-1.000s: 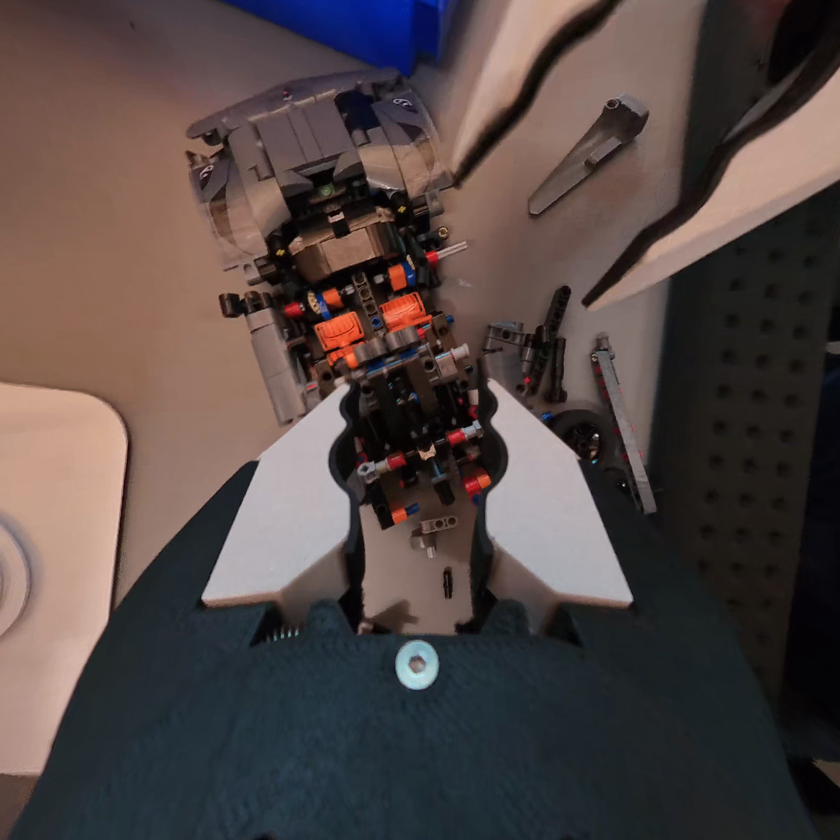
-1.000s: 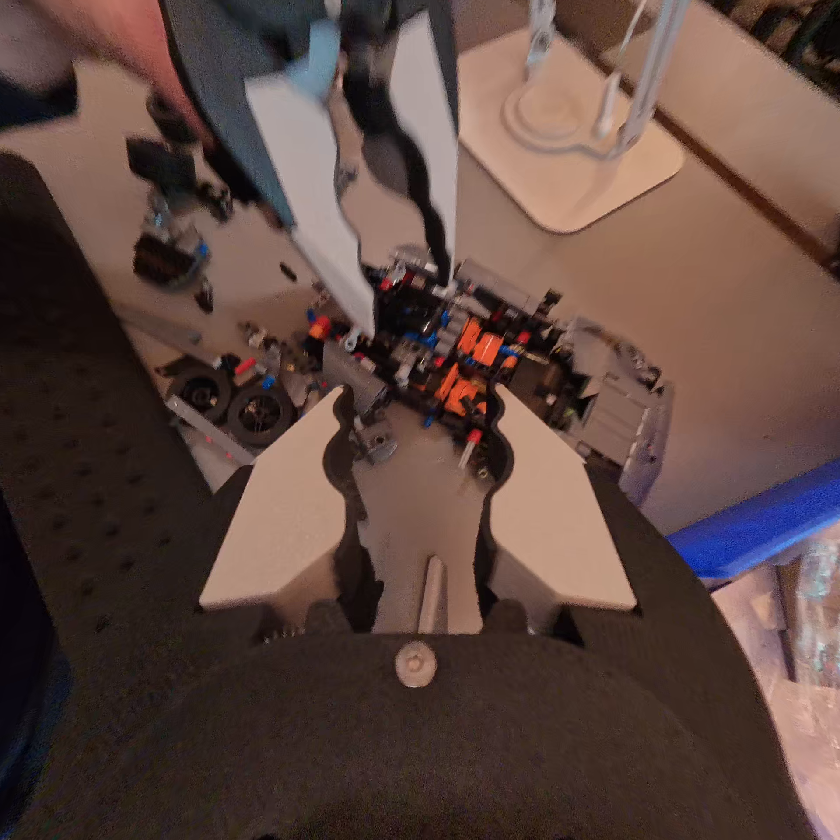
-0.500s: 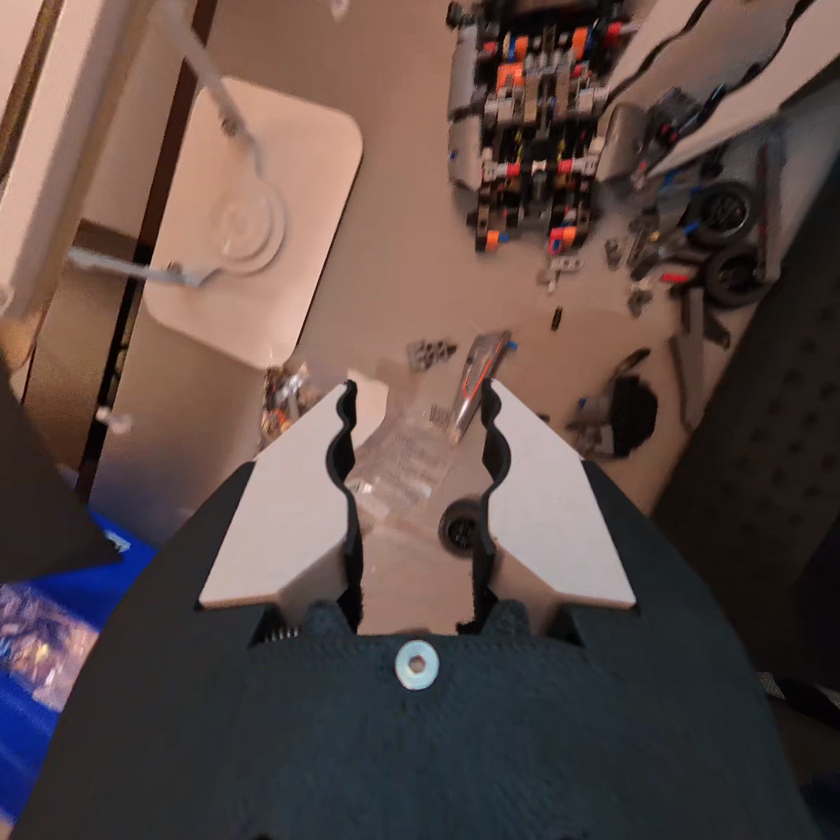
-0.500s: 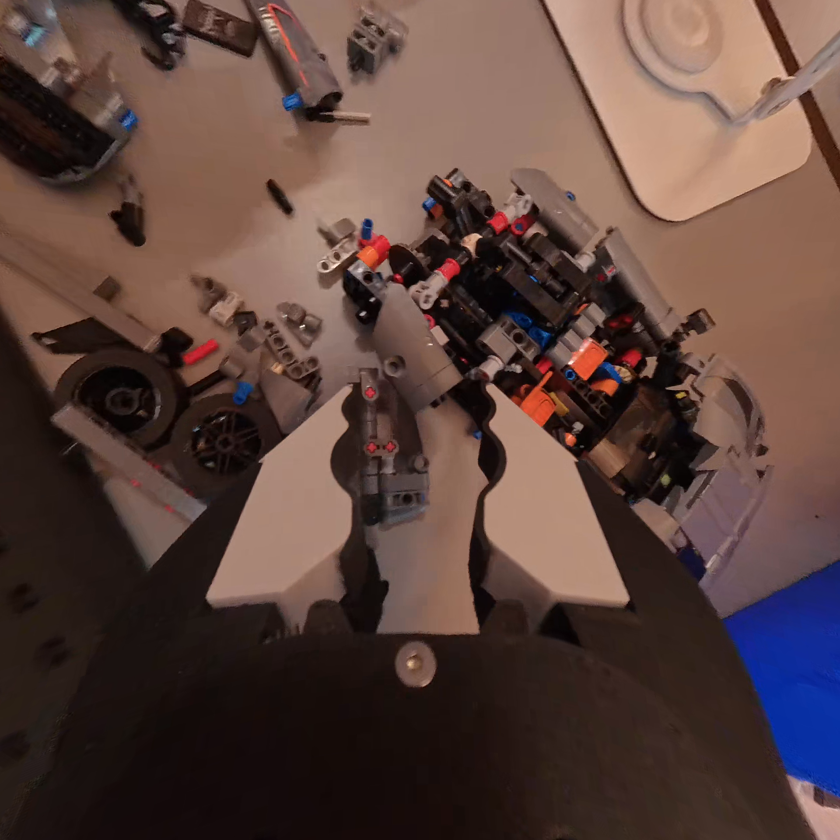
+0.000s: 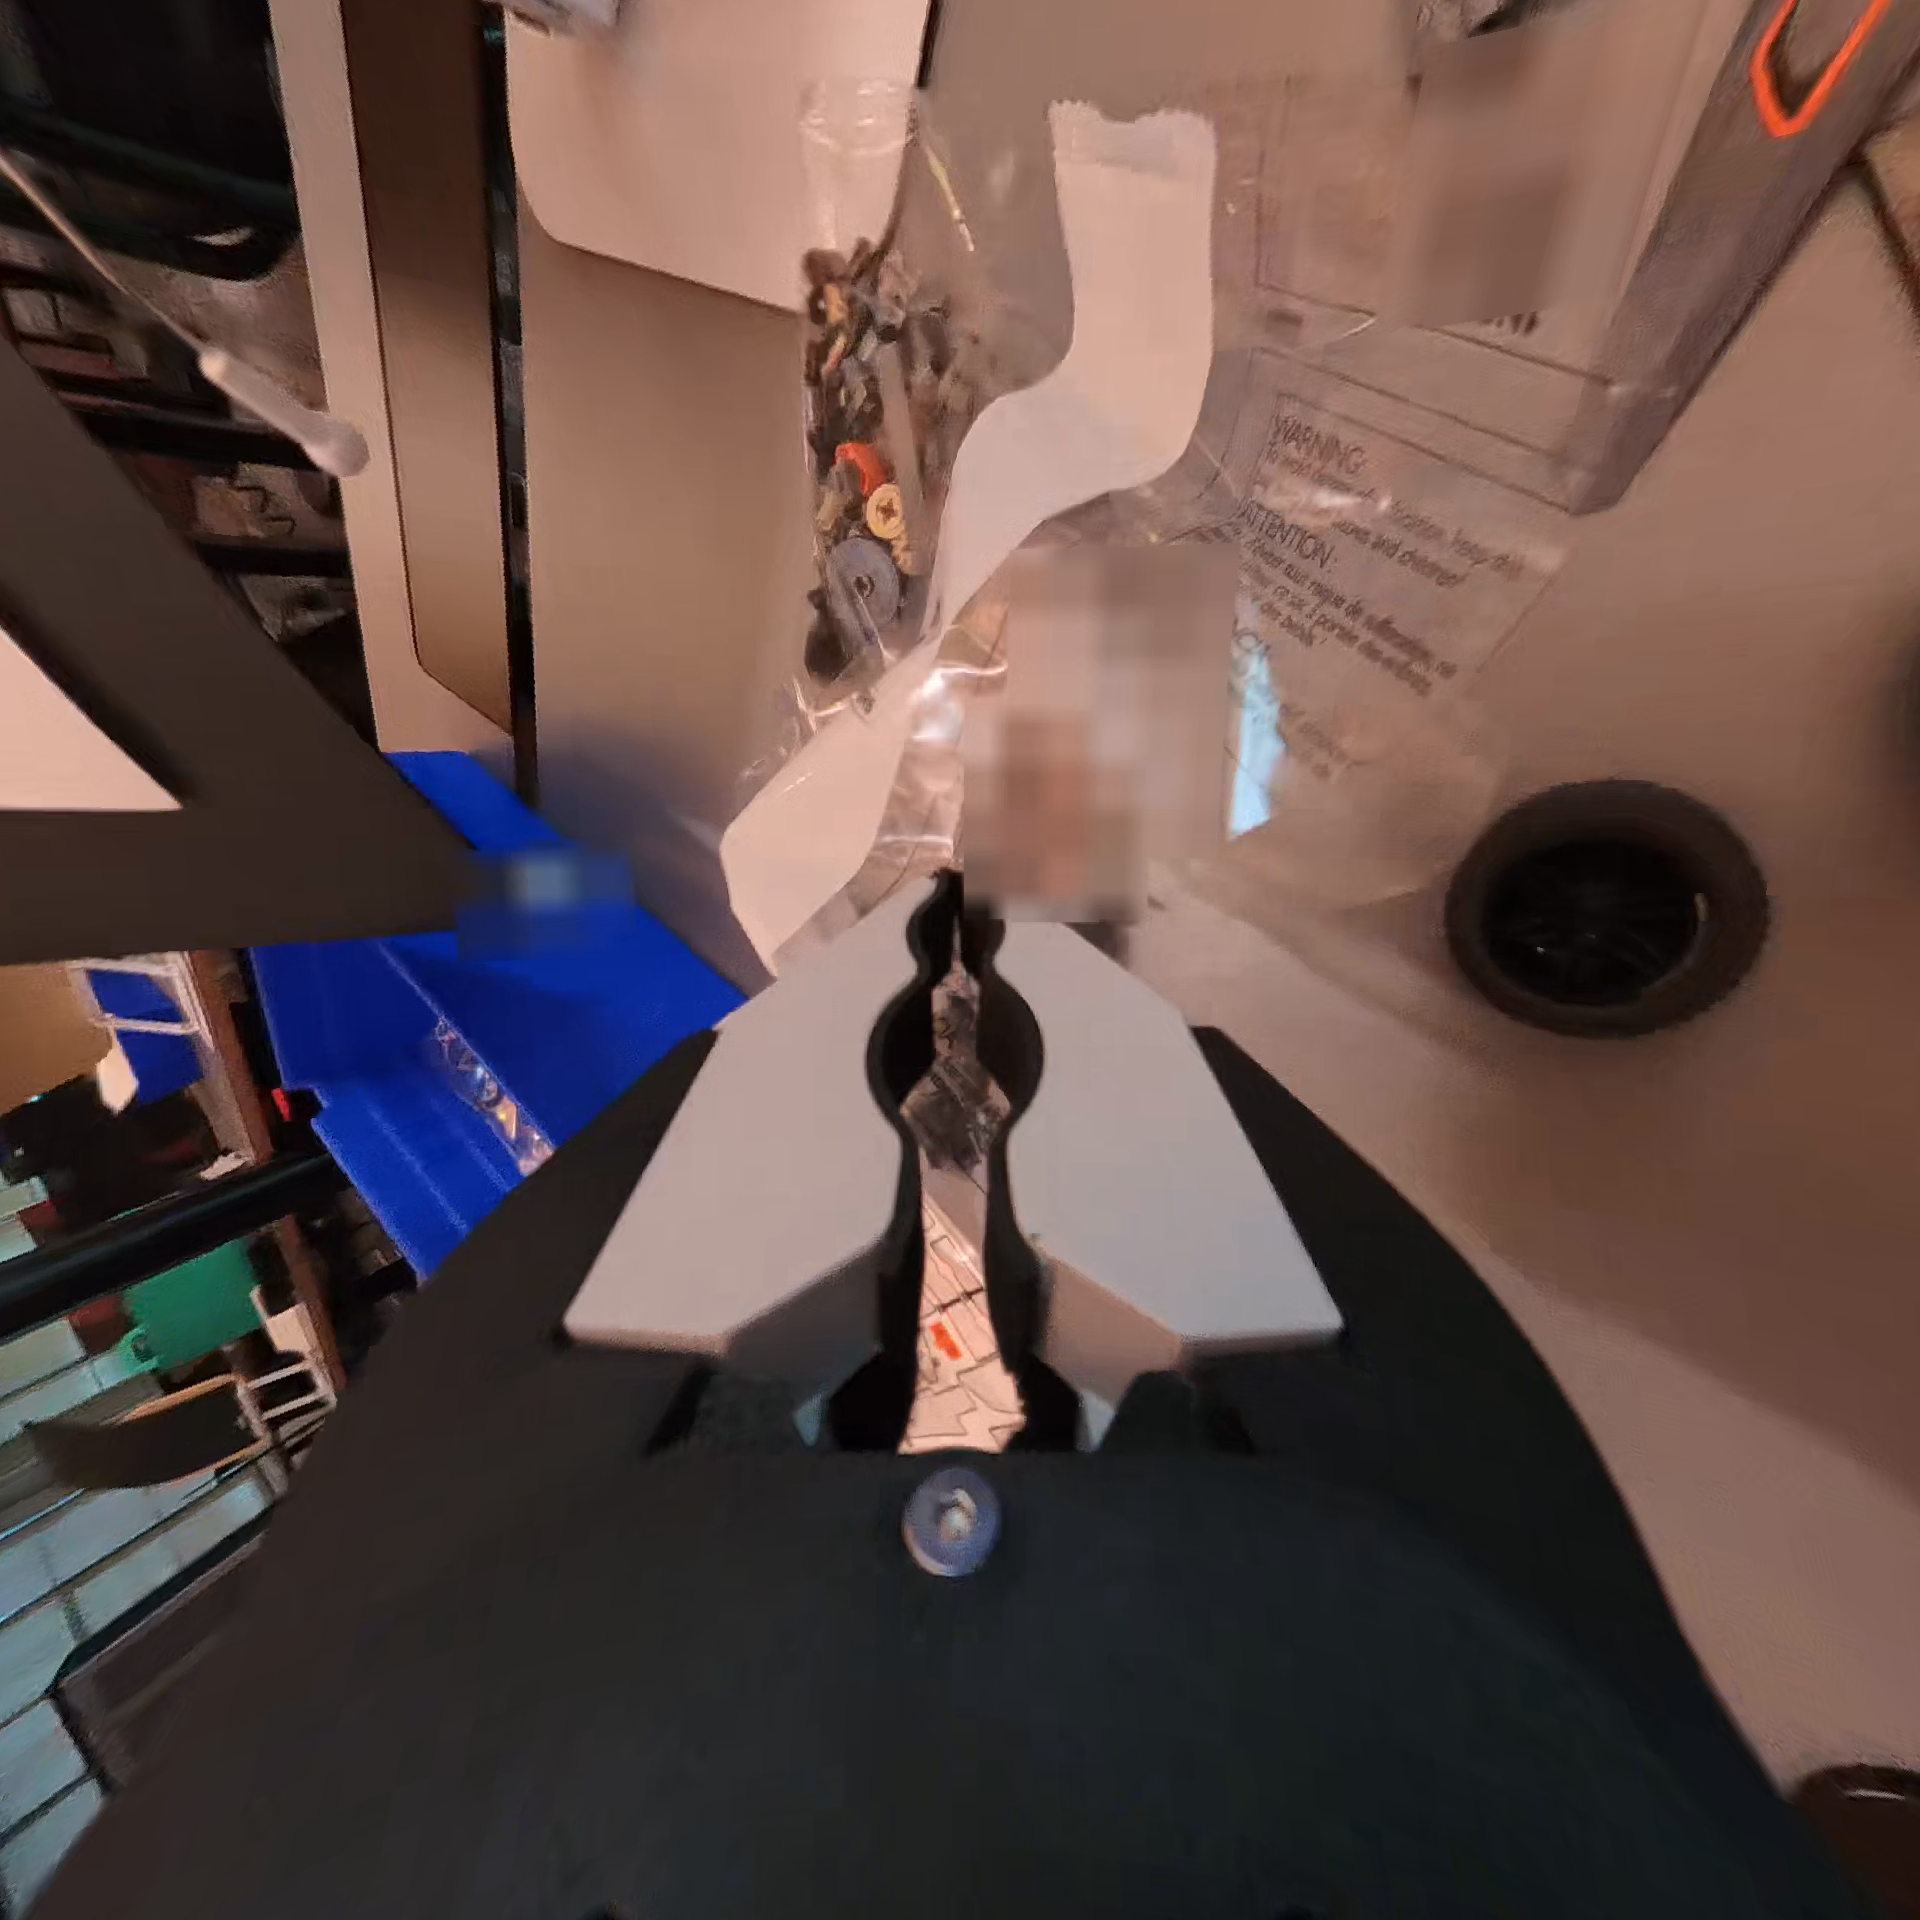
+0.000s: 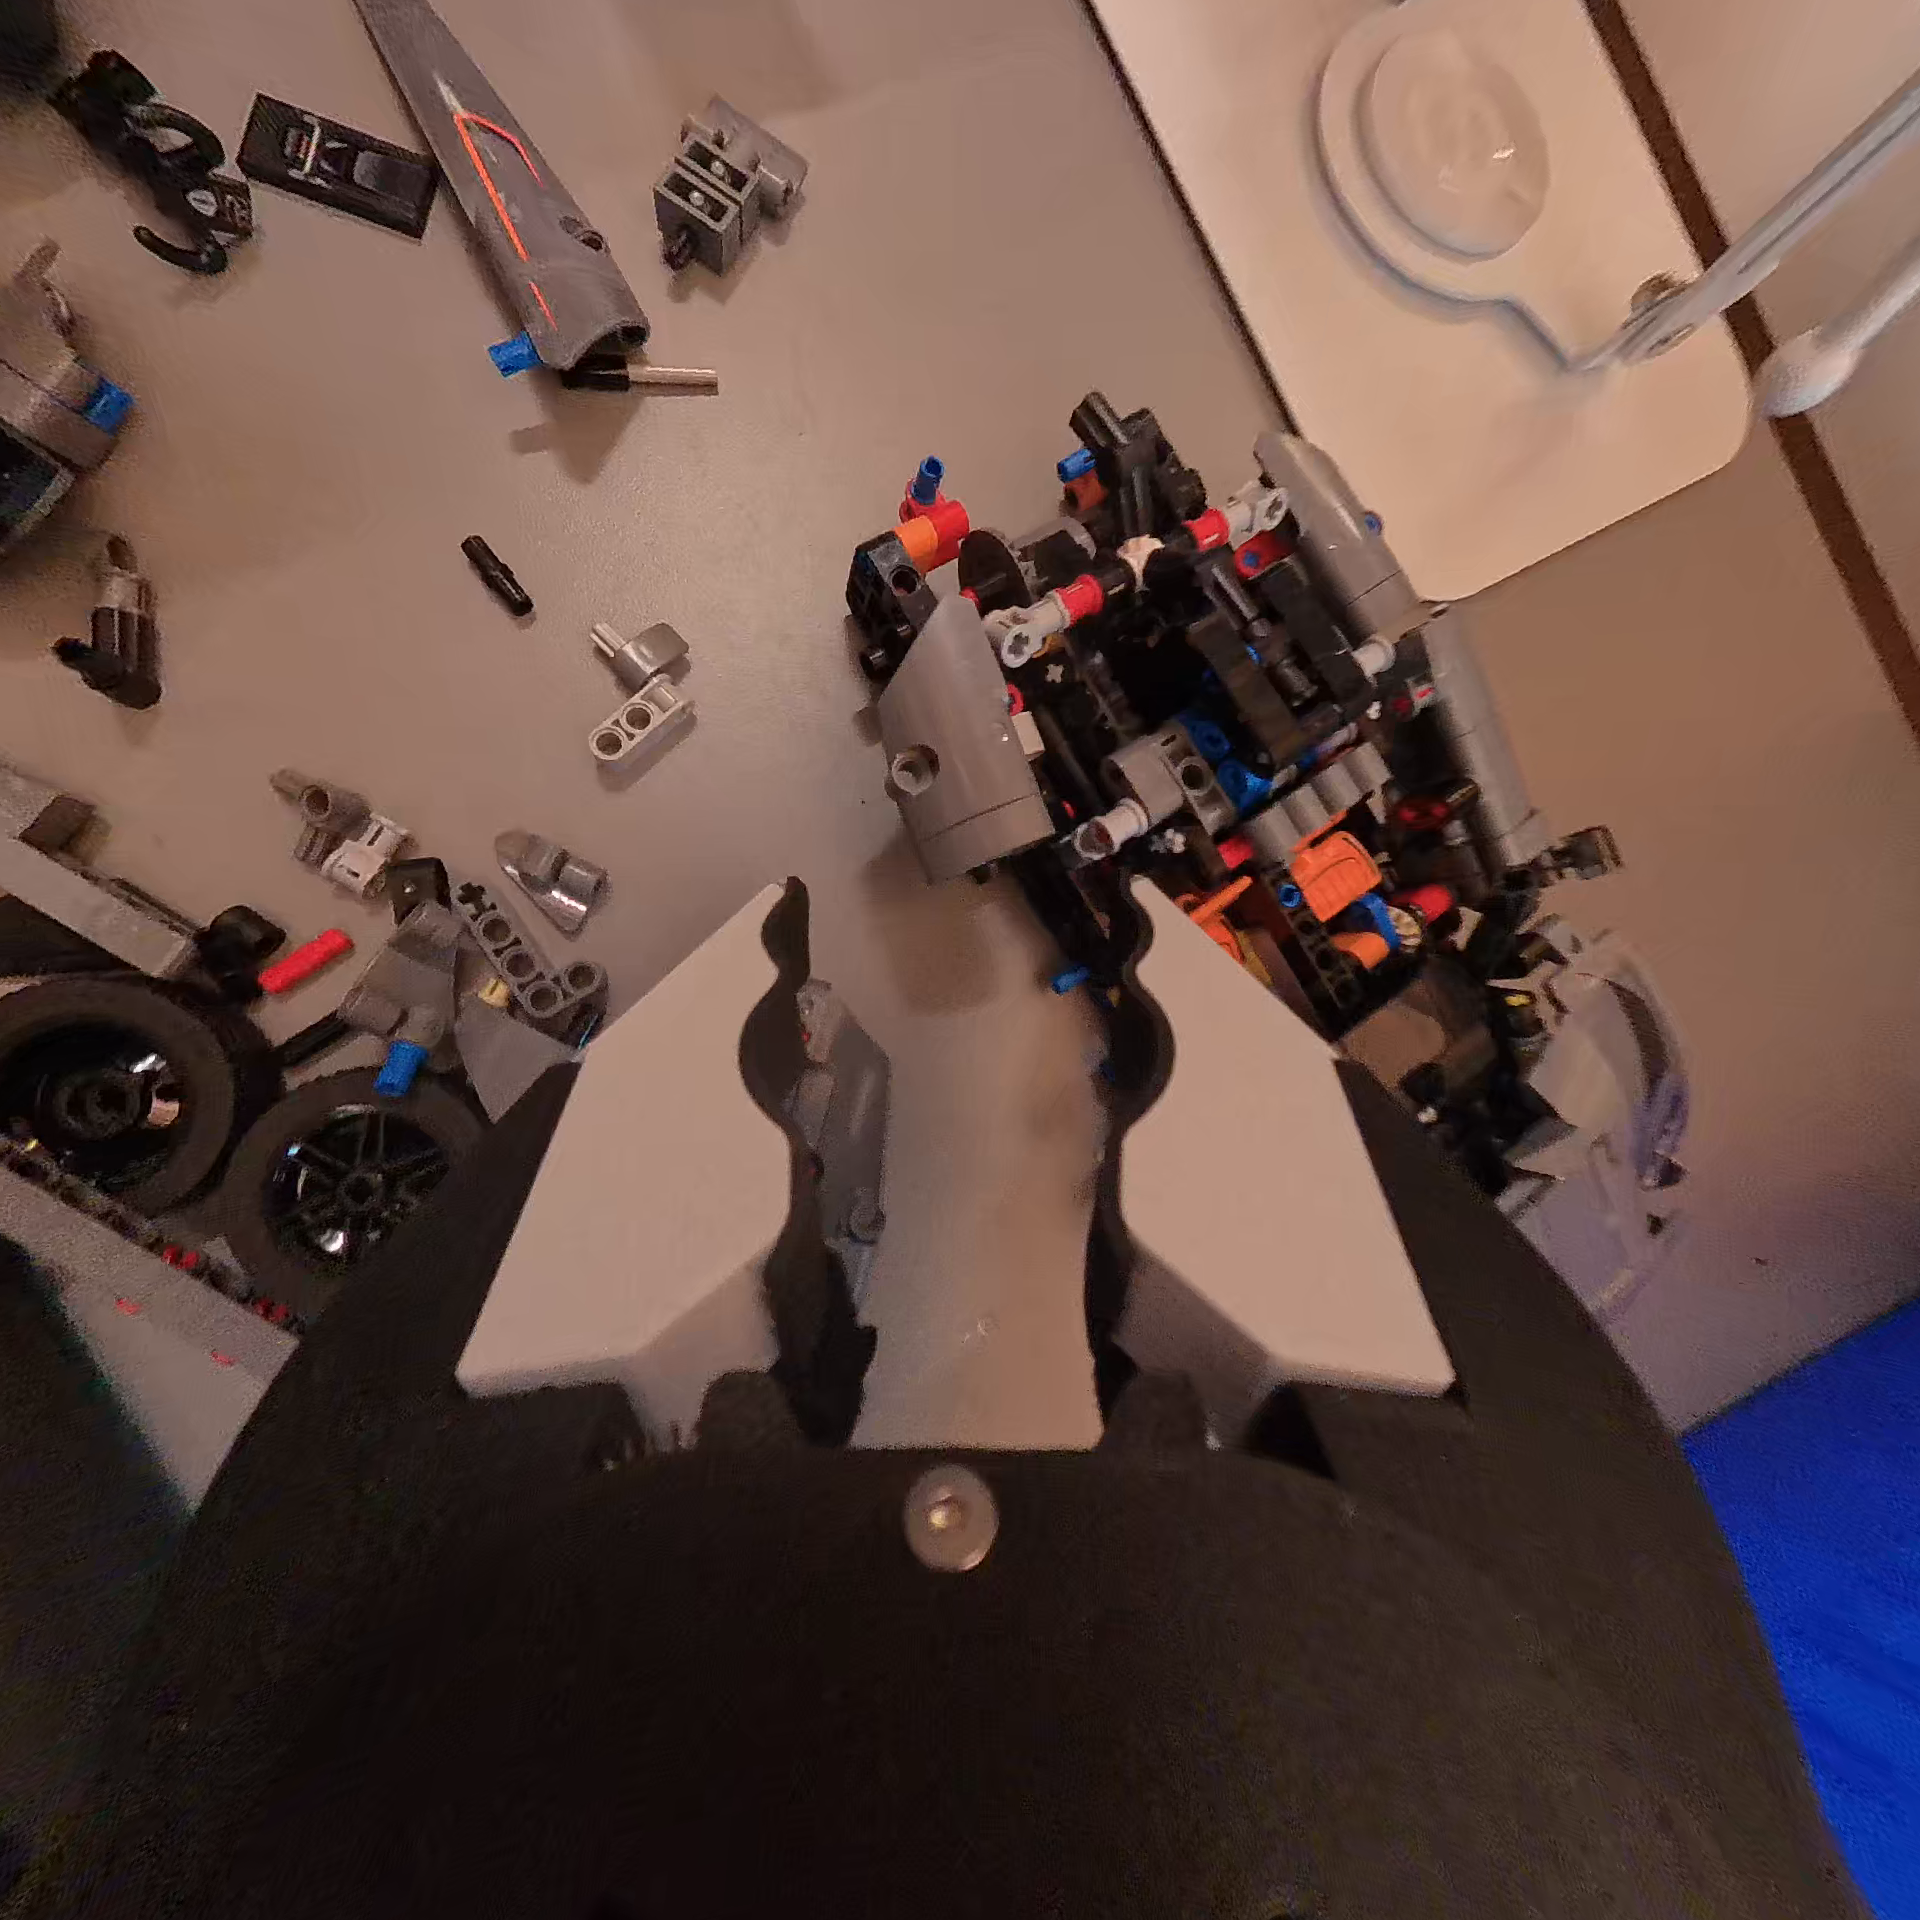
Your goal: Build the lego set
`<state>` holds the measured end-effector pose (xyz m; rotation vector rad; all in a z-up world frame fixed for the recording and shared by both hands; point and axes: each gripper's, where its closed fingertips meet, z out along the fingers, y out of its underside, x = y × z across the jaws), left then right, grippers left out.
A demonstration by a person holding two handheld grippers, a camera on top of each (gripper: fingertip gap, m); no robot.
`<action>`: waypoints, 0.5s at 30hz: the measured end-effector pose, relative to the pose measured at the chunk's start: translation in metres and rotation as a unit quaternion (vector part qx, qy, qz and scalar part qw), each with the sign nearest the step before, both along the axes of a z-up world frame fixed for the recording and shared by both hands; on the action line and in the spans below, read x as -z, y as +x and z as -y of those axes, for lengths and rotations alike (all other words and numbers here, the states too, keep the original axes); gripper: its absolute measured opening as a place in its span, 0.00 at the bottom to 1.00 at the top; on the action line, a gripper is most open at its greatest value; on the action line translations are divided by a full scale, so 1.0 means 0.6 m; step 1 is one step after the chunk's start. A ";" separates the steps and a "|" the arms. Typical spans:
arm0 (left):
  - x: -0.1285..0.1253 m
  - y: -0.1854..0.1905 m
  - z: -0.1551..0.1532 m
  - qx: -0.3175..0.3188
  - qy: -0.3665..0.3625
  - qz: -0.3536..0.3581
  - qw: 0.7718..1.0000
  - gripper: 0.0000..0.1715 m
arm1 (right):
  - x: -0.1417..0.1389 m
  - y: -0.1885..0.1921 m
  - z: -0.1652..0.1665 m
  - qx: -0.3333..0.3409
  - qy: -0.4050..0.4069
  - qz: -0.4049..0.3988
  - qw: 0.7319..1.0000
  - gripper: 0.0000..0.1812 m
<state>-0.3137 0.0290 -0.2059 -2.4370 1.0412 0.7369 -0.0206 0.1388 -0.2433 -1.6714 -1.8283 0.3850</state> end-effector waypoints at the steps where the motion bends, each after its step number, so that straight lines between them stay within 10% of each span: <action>1: -0.001 0.005 -0.003 -0.001 -0.009 0.017 1.000 0.00 | -0.008 0.003 0.004 -0.009 0.008 0.000 1.000 0.32; 15: -0.175 0.165 -0.074 -0.032 -0.129 0.341 0.930 0.00 | -0.140 -0.192 0.181 -0.218 0.043 -0.145 0.964 0.49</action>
